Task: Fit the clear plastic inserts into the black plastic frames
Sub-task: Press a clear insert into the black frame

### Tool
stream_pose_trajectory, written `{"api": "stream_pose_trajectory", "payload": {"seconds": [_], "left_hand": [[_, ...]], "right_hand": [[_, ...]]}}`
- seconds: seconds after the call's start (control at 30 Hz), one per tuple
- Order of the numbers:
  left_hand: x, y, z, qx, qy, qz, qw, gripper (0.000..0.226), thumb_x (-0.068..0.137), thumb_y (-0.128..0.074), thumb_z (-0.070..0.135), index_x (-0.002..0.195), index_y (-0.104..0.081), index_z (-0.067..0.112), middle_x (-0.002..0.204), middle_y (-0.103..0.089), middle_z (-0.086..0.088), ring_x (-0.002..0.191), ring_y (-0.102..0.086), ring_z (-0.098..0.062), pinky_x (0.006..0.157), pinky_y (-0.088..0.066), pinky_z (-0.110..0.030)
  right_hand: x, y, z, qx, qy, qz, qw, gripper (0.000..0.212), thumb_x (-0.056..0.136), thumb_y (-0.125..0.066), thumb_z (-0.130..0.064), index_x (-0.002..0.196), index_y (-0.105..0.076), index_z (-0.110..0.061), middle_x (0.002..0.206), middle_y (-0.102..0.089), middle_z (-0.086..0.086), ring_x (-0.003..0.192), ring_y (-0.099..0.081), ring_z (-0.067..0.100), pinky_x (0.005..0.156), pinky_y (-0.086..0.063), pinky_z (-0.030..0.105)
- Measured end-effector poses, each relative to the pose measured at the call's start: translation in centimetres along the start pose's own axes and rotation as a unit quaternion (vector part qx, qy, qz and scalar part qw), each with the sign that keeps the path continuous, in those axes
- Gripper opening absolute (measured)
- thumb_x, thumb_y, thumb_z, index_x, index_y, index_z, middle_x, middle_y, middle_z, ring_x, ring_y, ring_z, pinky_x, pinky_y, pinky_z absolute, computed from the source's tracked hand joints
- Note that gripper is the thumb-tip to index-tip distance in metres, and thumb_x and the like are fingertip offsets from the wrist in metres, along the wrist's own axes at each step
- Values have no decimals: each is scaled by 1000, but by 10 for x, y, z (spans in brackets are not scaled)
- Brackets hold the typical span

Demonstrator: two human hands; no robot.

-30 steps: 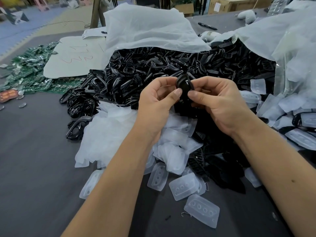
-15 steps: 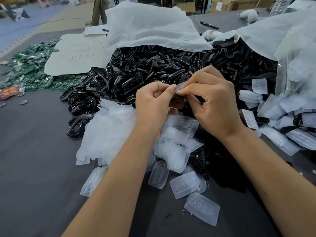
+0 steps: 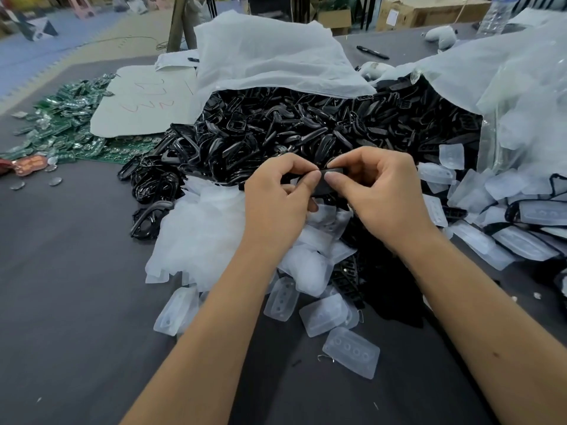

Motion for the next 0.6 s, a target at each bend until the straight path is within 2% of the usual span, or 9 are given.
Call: {"api": "stream_pose_trajectory", "payload": {"seconds": [0.13, 0.23, 0.3, 0.37, 0.47, 0.6], "left_hand": [[-11, 9, -2, -4, 3, 29, 1000, 7, 96, -71, 4, 94, -74, 10, 93, -75, -11, 55, -69, -15, 54, -52, -21], [-11, 10, -4, -2, 13, 36, 999, 10, 94, -72, 1, 92, -75, 10, 89, -75, -10, 53, -68, -10, 53, -49, -17], [-10, 7, -7, -7, 22, 29, 999, 14, 92, -73, 0, 89, -76, 14, 85, -75, -6, 54, -69, -12, 53, -51, -18], [-8, 4, -11, -14, 34, 23, 999, 17, 91, -73, 0, 87, -77, 16, 80, -75, -5, 55, -69, -14, 55, -52, -20], [-5, 1, -14, -37, 50, 22, 998, 15, 91, -73, 0, 87, -76, 14, 76, -74, -5, 53, -67, -15, 55, -52, -24], [-4, 0, -16, -73, 60, 24, 995, 17, 92, -71, 0, 82, -73, 15, 70, -72, -4, 51, -65, -15, 53, -53, -23]], "right_hand": [[-1, -11, 8, 78, -50, -27, 995, 14, 82, -86, -9, 83, -78, -21, 76, -77, 1, 67, -73, 19, 66, -61, 29], [-3, -22, 17, 158, -94, -61, 981, 20, 83, -82, 2, 79, -76, -16, 69, -72, -1, 59, -65, 6, 57, -50, 16], [-3, -24, 21, 186, -107, -70, 974, 28, 82, -78, 10, 72, -74, -16, 71, -72, -1, 65, -68, 8, 63, -54, 19], [-3, -21, 24, 202, -113, -59, 971, 38, 81, -75, 16, 64, -71, -17, 76, -73, 3, 75, -70, 16, 74, -60, 28], [-3, -16, 27, 204, -107, -30, 973, 31, 81, -75, 16, 75, -69, -14, 83, -72, 8, 79, -69, 19, 79, -61, 30], [0, -15, 33, 183, -114, -19, 976, 23, 85, -79, 5, 94, -72, -15, 84, -70, 0, 77, -66, 9, 73, -55, 22]]}}
Point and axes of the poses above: each hand's wrist, its own x-axis towards the middle knuckle, its own y-axis out of the back of the hand, z = x × y, the point moved 9 cm from there along x, towards the middle knuckle
